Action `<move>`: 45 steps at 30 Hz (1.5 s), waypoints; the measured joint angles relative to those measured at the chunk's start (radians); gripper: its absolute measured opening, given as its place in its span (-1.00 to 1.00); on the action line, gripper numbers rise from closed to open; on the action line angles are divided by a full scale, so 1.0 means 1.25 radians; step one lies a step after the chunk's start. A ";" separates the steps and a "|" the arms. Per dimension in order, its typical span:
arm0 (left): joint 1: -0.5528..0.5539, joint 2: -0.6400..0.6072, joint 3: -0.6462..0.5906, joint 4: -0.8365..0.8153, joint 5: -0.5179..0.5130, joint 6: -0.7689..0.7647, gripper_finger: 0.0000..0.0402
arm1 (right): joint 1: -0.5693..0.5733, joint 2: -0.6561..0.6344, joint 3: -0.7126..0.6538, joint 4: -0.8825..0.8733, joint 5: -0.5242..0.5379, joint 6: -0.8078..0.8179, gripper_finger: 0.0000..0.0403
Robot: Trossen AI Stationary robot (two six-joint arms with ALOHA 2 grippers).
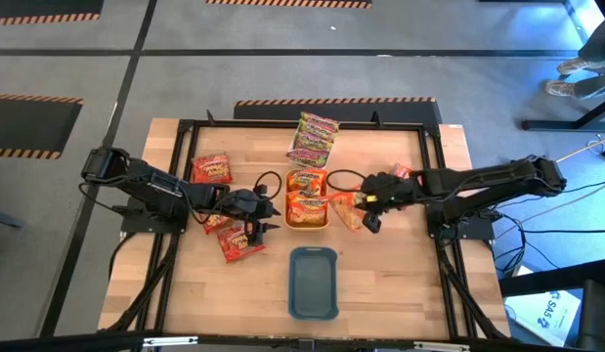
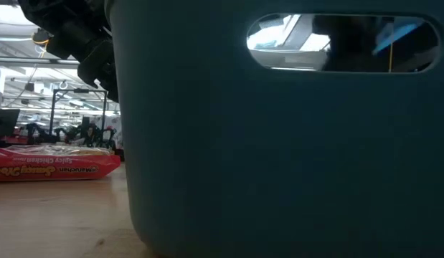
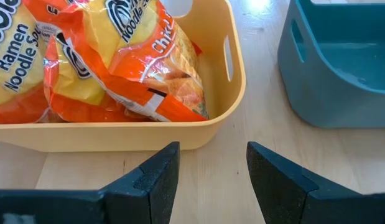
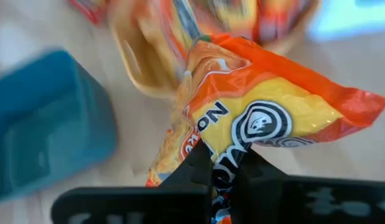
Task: Sort Maruchan noodles
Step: Put the yellow noodle pack into the yellow bin
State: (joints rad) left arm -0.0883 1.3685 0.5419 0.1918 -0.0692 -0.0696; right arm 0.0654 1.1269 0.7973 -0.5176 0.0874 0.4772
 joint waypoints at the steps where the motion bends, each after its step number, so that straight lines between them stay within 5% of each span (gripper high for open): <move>1: 0.000 0.000 0.000 0.000 0.000 0.000 -0.09 | 0.000 0.002 0.016 0.010 0.005 -0.021 -0.99; 12: 0.000 0.000 0.000 0.017 -0.014 0.016 -0.09 | 0.000 0.139 0.081 0.289 0.053 -0.371 -0.99; 19: 0.000 0.000 0.000 0.017 -0.015 0.016 -0.09 | 0.000 0.244 0.142 0.310 0.059 -0.508 -0.99; 27: 0.000 -0.032 0.000 0.006 -0.015 0.015 -0.09 | 0.000 0.318 0.148 0.287 -0.031 -0.554 -0.98; 36: 0.000 -0.142 0.000 0.088 -0.015 -0.005 -0.09 | 0.000 0.356 0.148 0.275 -0.029 -0.576 -0.97; 45: 0.003 -0.009 0.001 0.263 -0.014 -0.022 -0.09 | 0.000 0.384 0.148 0.292 -0.064 -0.535 -0.97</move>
State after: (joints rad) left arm -0.0840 1.3569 0.5434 0.5205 -0.0873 -0.0976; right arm 0.0658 1.6073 0.9821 -0.1520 0.0069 -0.1911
